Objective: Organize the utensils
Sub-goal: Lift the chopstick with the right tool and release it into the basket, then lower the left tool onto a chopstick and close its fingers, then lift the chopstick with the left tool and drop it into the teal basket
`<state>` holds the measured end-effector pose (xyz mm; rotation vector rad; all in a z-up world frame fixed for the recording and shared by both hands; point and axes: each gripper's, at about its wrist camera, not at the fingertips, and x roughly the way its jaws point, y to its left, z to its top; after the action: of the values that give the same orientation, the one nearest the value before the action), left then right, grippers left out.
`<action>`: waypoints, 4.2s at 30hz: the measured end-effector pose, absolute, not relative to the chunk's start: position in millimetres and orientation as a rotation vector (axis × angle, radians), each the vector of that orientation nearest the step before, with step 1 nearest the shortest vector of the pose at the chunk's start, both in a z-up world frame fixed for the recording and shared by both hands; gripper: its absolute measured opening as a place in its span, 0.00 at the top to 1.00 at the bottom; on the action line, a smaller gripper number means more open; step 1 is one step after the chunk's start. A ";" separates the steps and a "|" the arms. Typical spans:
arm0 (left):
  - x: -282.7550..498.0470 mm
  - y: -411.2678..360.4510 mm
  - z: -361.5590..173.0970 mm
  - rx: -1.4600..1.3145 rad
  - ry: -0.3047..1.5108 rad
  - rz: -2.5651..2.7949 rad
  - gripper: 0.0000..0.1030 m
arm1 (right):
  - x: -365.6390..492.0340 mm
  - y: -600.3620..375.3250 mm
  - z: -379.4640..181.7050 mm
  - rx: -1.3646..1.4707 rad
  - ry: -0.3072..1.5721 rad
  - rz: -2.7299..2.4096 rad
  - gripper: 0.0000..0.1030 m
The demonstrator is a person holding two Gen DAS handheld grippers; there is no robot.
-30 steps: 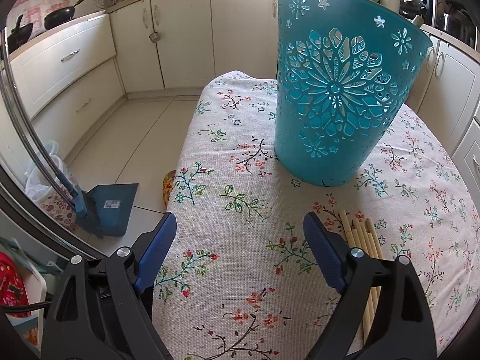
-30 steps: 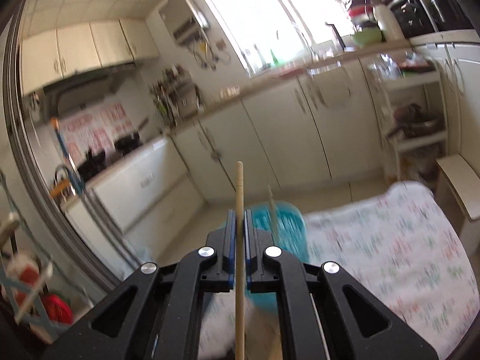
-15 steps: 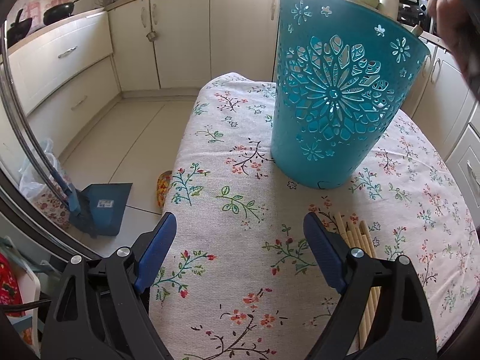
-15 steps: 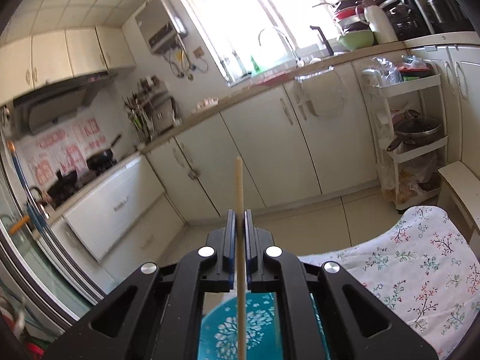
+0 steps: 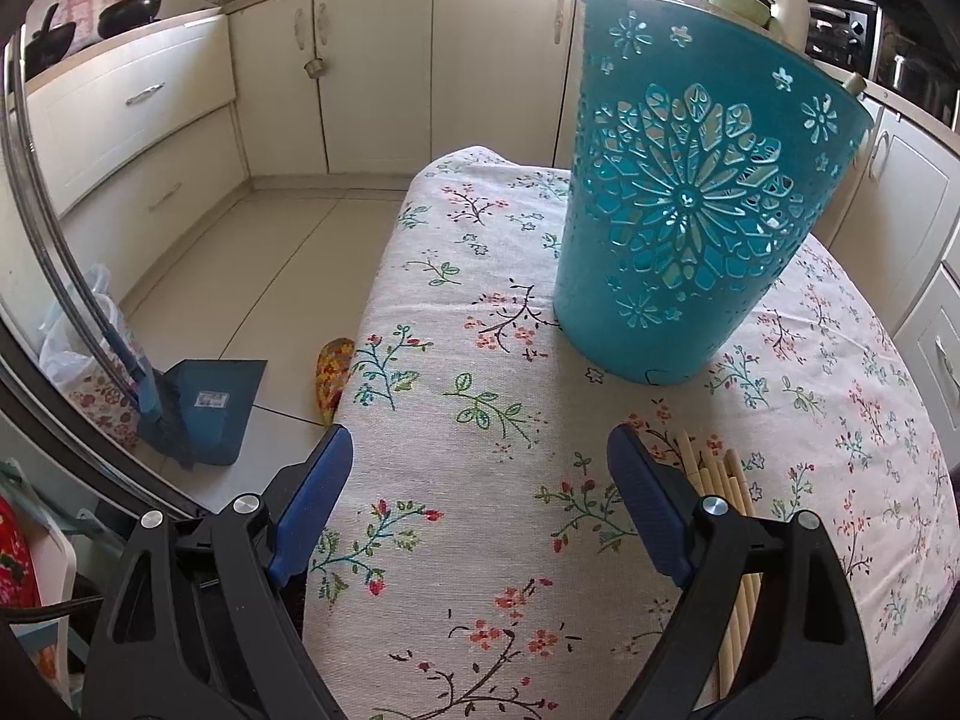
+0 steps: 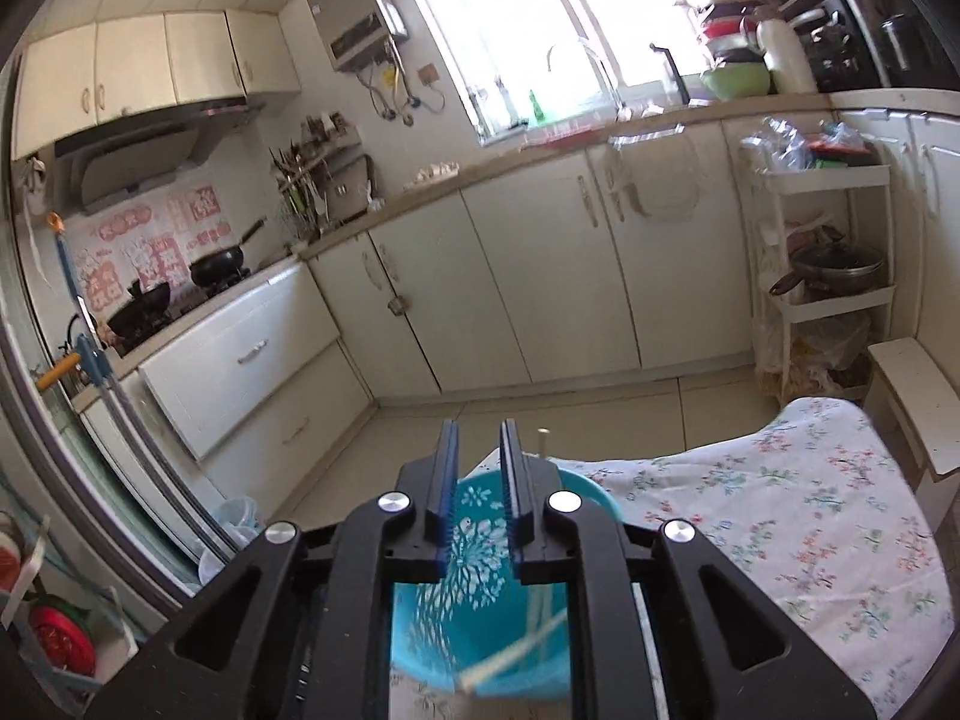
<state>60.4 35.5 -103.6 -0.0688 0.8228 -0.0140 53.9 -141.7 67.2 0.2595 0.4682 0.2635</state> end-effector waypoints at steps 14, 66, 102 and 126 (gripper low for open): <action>59.2 38.7 -103.8 -0.084 0.817 0.007 0.18 | -34.8 -140.4 -77.0 0.108 0.917 0.202 0.83; 51.9 -31.5 -116.9 0.087 0.982 -0.162 0.66 | -45.0 -181.4 -100.2 0.141 0.954 0.169 0.92; 82.9 -5.0 143.9 -0.148 0.400 -0.306 0.95 | -42.6 -195.3 -101.8 0.241 0.946 0.192 0.92; 149.8 -18.1 56.7 -0.055 0.435 -0.112 0.87 | -37.0 -198.3 -104.0 0.276 0.943 0.204 0.92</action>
<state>149.8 -18.1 56.7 -0.0551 0.4350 -0.1123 -37.0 -198.3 -104.0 0.2757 0.9428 0.2038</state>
